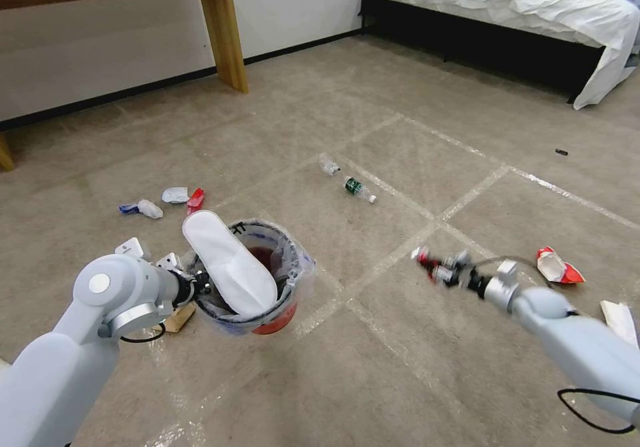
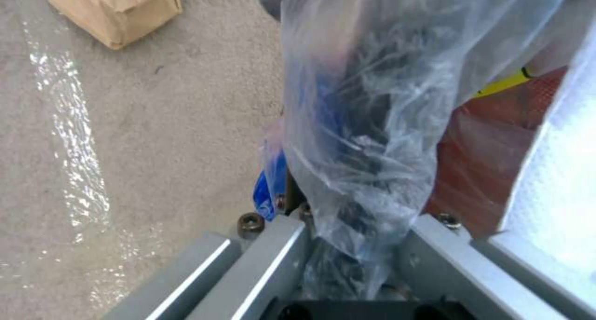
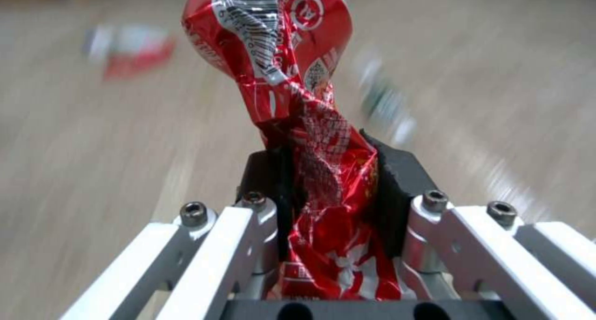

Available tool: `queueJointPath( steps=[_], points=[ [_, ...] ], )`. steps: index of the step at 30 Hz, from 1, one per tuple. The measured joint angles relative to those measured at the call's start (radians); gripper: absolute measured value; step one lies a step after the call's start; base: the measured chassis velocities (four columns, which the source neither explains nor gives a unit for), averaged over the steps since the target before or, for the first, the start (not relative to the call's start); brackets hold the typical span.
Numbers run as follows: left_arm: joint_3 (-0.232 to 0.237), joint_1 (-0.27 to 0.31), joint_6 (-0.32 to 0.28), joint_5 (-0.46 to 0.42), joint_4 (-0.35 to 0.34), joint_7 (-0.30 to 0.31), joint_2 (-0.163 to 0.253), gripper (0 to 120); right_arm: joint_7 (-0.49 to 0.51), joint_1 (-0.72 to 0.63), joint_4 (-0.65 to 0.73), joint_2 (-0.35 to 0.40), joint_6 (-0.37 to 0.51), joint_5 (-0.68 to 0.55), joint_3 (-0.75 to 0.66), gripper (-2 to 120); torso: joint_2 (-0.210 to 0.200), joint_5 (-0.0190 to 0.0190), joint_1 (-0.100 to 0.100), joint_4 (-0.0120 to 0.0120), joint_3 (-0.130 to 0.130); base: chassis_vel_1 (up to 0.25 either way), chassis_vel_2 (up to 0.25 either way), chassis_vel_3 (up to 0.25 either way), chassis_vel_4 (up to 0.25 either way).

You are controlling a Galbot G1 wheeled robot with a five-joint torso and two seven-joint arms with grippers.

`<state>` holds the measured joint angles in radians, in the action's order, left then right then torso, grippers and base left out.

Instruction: Pick up the trash bin and place the garbage on the floor into it.

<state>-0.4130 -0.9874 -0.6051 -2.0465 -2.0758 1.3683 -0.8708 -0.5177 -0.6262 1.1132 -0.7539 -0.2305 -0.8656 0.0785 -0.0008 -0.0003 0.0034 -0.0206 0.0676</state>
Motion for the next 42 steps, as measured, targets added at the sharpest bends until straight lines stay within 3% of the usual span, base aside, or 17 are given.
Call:
queueJointPath(
  steps=[4,16,21,29,36,42],
  points=[
    [0.0,0.0,0.0,0.001,-0.002,0.0,0.003,0,0.05,0.034,0.115,-0.02,-0.039,-0.095,-0.034,25,0.0,0.0,0.0,0.0005,0.0,0.0,0.0,0.0,0.0],
    [-0.008,0.004,0.004,0.001,-0.006,-0.002,-0.008,0,0.1,0.121,0.345,-0.153,-0.003,-0.201,0.001,25,0.0,-0.0002,0.0,0.0004,0.0,0.0,0.0,0.0,0.0],
    [-0.01,0.003,0.008,-0.001,-0.013,-0.003,-0.01,0,0.062,0.155,0.358,-0.213,0.017,-0.244,0.046,25,0.0,0.0,0.0,0.0003,0.0,0.0,0.0,0.0,0.0],
    [-0.012,0.007,0.01,-0.005,-0.015,-0.004,-0.013,0,-0.014,0.216,0.319,-0.393,0.032,-0.217,0.191,25,0.0,-0.0002,0.0,0.0005,0.0,0.0,0.0,0.0,0.0],
    [-0.006,0.015,0.011,-0.006,-0.012,-0.003,-0.019,0,-0.035,0.238,0.273,-0.46,0.03,-0.174,0.29,25,0.0,-0.0001,0.0,0.0004,0.0,0.0,0.0,0.0,0.0],
    [-0.005,0.015,0.011,-0.003,-0.009,-0.003,-0.026,0,-0.046,0.246,0.251,-0.473,0.025,-0.138,0.357,25,0.0,0.0001,0.0,0.0003,0.0,0.0,0.0,0.0,0.0]
  ],
)
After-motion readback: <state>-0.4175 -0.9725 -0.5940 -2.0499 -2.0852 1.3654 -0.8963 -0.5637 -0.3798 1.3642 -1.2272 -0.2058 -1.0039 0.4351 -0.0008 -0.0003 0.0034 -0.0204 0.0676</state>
